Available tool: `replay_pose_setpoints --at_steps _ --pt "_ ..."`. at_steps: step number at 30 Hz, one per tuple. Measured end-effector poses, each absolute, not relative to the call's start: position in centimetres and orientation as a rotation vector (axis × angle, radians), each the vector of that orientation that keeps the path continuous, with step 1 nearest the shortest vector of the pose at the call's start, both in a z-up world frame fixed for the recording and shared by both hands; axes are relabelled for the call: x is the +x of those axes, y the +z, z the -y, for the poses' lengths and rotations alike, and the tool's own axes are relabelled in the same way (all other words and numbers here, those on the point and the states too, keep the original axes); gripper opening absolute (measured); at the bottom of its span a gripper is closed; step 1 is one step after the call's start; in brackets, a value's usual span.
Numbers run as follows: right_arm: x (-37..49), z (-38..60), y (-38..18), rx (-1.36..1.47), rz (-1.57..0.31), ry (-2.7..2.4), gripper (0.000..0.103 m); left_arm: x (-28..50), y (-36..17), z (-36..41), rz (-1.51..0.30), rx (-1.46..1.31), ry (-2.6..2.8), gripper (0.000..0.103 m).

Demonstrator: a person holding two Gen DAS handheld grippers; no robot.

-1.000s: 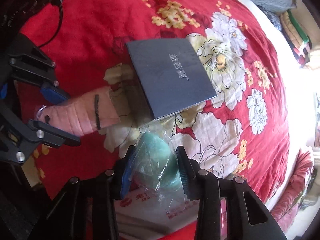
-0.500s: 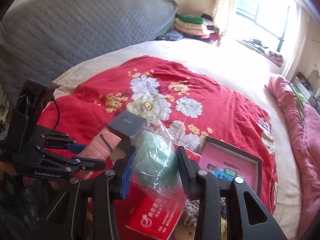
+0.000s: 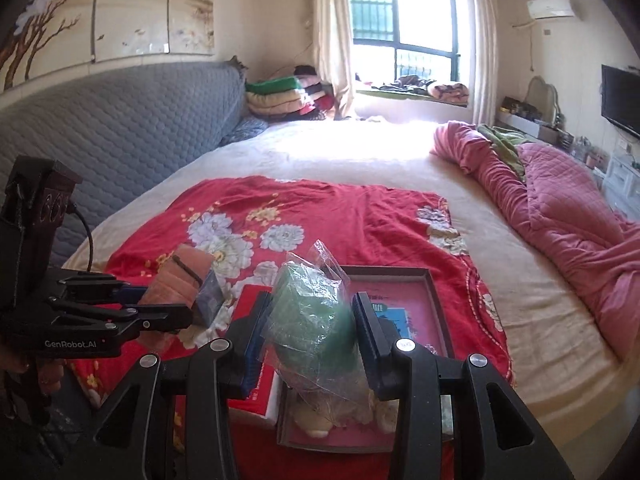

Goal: Organize soft objects
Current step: 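Carry the mask packet in the left tool while the right tool carries the green bag over the tray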

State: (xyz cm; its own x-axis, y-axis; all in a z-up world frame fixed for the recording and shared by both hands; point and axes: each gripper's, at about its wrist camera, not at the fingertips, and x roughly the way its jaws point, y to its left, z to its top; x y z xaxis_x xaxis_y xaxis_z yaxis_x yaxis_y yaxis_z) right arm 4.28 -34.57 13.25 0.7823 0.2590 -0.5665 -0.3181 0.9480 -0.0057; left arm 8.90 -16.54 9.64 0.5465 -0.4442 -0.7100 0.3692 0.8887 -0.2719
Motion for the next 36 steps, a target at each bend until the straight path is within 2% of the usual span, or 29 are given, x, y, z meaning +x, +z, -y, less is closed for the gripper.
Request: replay_pose_setpoints --at_steps 7,15,36 --pt "2.5 37.8 14.3 -0.025 -0.543 0.263 0.042 9.1 10.5 20.1 -0.856 -0.048 -0.494 0.034" --pt "1.6 39.8 12.9 0.022 -0.555 0.254 0.042 9.2 9.7 22.5 -0.868 0.002 -0.5 0.034" --pt "3.3 39.7 4.1 0.026 -0.743 0.284 0.042 12.8 3.5 25.7 -0.987 0.041 -0.494 0.034"
